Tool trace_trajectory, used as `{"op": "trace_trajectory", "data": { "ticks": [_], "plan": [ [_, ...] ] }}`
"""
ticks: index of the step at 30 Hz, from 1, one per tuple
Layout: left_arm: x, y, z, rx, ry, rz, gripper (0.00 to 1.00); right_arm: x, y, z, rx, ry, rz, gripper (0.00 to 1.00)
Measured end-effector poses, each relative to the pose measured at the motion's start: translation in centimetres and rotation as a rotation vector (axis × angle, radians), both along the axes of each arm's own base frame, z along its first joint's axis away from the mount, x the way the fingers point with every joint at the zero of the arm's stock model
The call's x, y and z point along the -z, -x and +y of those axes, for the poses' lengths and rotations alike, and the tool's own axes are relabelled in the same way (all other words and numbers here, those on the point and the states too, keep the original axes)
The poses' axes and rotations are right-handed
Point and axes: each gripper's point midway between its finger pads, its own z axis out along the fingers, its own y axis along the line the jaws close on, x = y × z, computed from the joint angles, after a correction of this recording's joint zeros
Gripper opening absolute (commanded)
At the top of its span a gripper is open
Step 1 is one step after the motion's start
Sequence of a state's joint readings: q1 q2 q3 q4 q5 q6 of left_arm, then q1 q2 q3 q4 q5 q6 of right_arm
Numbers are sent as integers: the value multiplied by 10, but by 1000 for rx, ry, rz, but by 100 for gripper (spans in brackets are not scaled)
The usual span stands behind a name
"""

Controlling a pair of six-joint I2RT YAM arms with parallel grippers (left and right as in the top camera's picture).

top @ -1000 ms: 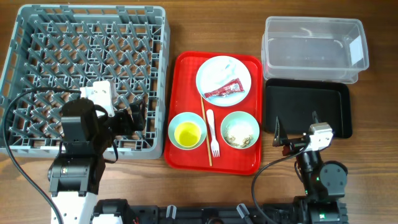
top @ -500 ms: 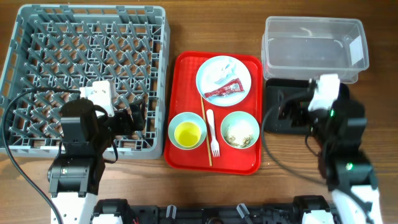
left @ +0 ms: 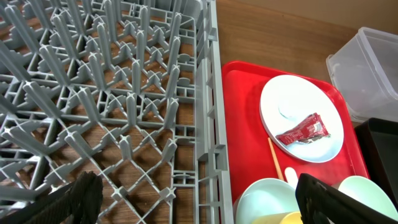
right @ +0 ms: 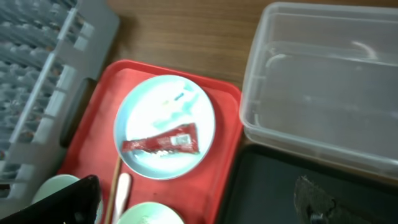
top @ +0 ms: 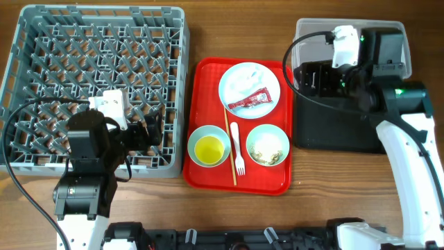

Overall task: Sort waste into correct bins and load items into the dishwasher rack
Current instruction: 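Reach the right gripper to the white plate and grasp the tissue, then carry the tissue with the right gripper into the clear bin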

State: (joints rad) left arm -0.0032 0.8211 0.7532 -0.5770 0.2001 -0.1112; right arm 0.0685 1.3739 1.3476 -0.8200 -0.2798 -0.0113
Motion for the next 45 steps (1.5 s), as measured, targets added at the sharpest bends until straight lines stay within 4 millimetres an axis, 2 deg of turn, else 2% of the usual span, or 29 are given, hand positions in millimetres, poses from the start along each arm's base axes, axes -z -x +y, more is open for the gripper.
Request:
{"op": "trace_trajectory", "data": {
  "ticks": [5, 6, 9, 11, 13, 16, 18, 21, 26, 28, 29, 31, 34, 37, 38, 39, 45],
  "plan": [
    [0, 0, 0, 0, 0, 0, 100, -24, -19, 30, -27, -130, -94, 93],
    [0, 0, 0, 0, 0, 0, 100, -26, -22, 45, -32, -141, -103, 94],
    [0, 0, 0, 0, 0, 0, 100, -9, -32, 81, -10, -87, -93, 94],
    [0, 0, 0, 0, 0, 0, 100, 22, -40, 104, 9, -38, -49, 91],
    [0, 0, 0, 0, 0, 0, 100, 56, -46, 118, 41, -5, 13, 90],
    [0, 0, 0, 0, 0, 0, 100, 114, -52, 122, 128, 44, 131, 87],
    [0, 0, 0, 0, 0, 0, 100, 143, -55, 119, 181, 57, 191, 87],
    [0, 0, 0, 0, 0, 0, 100, 177, -55, 117, 241, 66, 262, 78],
    [0, 0, 0, 0, 0, 0, 100, 223, -60, 123, 272, 53, 324, 72],
    [0, 0, 0, 0, 0, 0, 100, 225, -63, 126, 278, 37, 317, 59],
    [0, 0, 0, 0, 0, 1, 100, 224, -66, 128, 278, 26, 309, 42],
    [1, 1, 0, 0, 0, 6, 100, 223, -66, 128, 285, 19, 308, 29],
    [2, 1, 0, 0, 0, 11, 100, 223, -66, 128, 291, 14, 313, 25],
    [2, 1, 0, 0, 0, 11, 100, 224, -66, 128, 290, 14, 314, 16],
    [2, 1, 0, 0, 0, 11, 100, 224, -66, 128, 290, 14, 314, 7],
    [2, 1, 0, 0, 0, 11, 100, 224, -65, 128, 290, 14, 315, 4],
    [2, 1, 0, 0, 0, 11, 100, 225, -63, 127, 288, 23, 322, 4]
  ]
}}
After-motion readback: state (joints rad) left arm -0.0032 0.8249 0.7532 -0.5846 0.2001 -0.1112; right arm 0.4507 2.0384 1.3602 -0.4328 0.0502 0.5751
